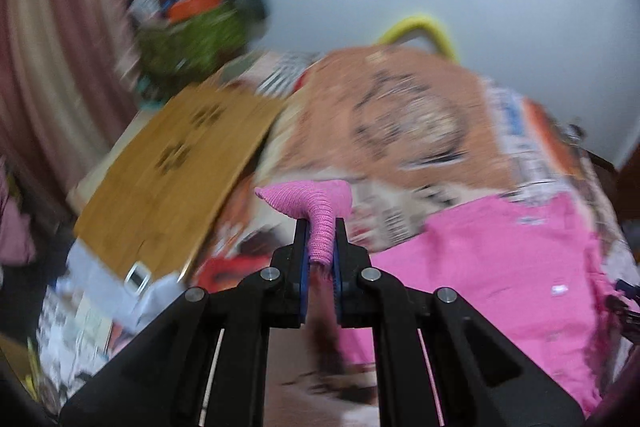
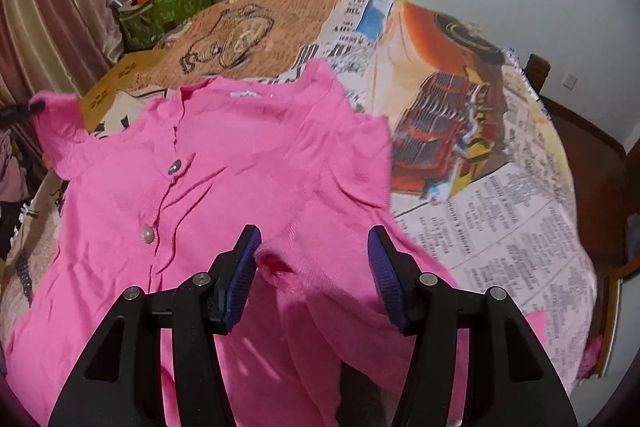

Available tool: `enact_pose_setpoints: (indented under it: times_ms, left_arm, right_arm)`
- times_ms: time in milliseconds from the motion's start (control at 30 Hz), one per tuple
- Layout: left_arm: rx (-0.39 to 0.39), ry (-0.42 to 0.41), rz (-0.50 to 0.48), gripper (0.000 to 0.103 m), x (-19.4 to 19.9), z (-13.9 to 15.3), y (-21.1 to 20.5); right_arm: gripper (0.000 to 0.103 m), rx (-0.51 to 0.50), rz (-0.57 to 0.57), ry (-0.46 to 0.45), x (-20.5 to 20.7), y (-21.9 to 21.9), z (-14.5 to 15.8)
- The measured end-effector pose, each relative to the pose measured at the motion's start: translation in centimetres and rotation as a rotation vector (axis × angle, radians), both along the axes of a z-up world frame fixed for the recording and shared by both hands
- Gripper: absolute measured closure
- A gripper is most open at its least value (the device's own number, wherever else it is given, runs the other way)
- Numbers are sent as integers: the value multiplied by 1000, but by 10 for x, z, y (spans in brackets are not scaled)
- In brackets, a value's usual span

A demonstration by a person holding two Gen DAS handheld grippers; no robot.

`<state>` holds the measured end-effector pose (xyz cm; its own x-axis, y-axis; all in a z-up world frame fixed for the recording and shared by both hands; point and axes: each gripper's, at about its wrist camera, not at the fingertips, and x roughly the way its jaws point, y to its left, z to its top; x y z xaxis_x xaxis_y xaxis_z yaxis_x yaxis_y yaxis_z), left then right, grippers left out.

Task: Fold small clothes
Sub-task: 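Grasp a cardigan sleeve cuff with the left gripper and lift it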

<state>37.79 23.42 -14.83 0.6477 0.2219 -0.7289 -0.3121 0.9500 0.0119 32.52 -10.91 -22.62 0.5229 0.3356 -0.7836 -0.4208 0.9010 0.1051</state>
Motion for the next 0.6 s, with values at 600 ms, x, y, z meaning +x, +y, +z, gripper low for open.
enact_pose_setpoints:
  times_ms: [600]
  left_arm:
    - [-102, 135, -385, 94, 79, -44, -209]
  right_arm:
    - [52, 34, -72, -56, -27, -79, 11]
